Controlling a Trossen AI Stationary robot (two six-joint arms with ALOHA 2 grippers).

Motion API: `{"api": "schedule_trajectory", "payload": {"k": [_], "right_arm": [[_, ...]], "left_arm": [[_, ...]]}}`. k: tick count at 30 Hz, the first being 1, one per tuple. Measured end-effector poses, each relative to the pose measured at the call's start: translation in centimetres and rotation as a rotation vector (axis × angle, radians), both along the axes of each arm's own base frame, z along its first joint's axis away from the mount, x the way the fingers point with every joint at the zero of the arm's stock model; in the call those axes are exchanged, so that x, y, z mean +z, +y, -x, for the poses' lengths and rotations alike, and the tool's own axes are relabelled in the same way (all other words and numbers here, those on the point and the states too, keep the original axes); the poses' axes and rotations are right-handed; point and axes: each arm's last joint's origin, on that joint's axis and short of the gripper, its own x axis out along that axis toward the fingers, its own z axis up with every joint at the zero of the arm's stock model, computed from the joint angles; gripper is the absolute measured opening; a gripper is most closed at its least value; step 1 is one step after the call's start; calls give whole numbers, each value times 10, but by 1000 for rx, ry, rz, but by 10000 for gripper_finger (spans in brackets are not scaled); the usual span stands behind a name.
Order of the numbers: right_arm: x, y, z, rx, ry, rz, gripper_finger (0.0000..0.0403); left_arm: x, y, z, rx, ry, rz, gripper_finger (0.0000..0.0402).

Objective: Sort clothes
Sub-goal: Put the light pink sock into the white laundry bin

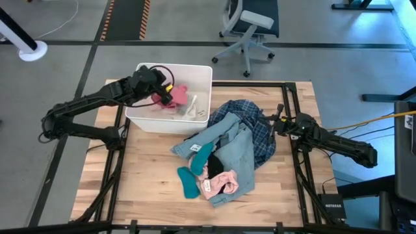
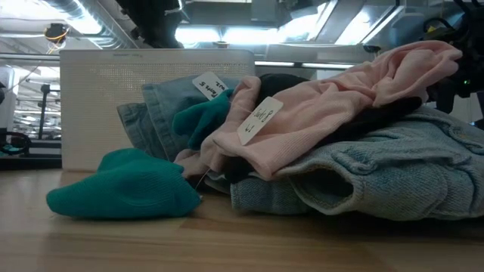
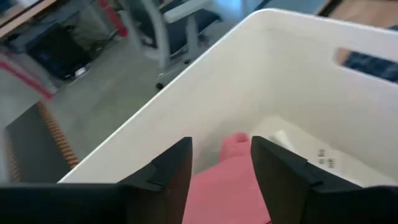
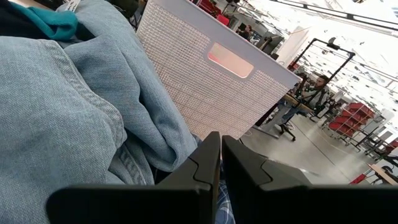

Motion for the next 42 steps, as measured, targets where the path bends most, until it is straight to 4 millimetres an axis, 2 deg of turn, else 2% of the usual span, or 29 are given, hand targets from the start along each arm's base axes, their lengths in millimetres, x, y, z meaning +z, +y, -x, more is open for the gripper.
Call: {"api": "schedule_trajectory", "payload": {"k": [4,9,20,30,35,42], "right_arm": [[0,0,0,0,0,0,35],[0,0,0,0,0,0,35],[0,0,0,0,0,0,35],[0,0,0,0,0,0,35],[0,0,0,0,0,0,35],[0,0,0,0,0,0,35]], "left_arm": [[3,-8,-5,-119,-35,19,168],[4,-28,-16,-369,-97,100,169],[1,-96,-36,-693,-78,143,169],[-21,-154,-53,-823,39,127,169],[-28,-171,-57,-825,47,154,169],[-28,-191,-51,-810,-11,262,169]]}}
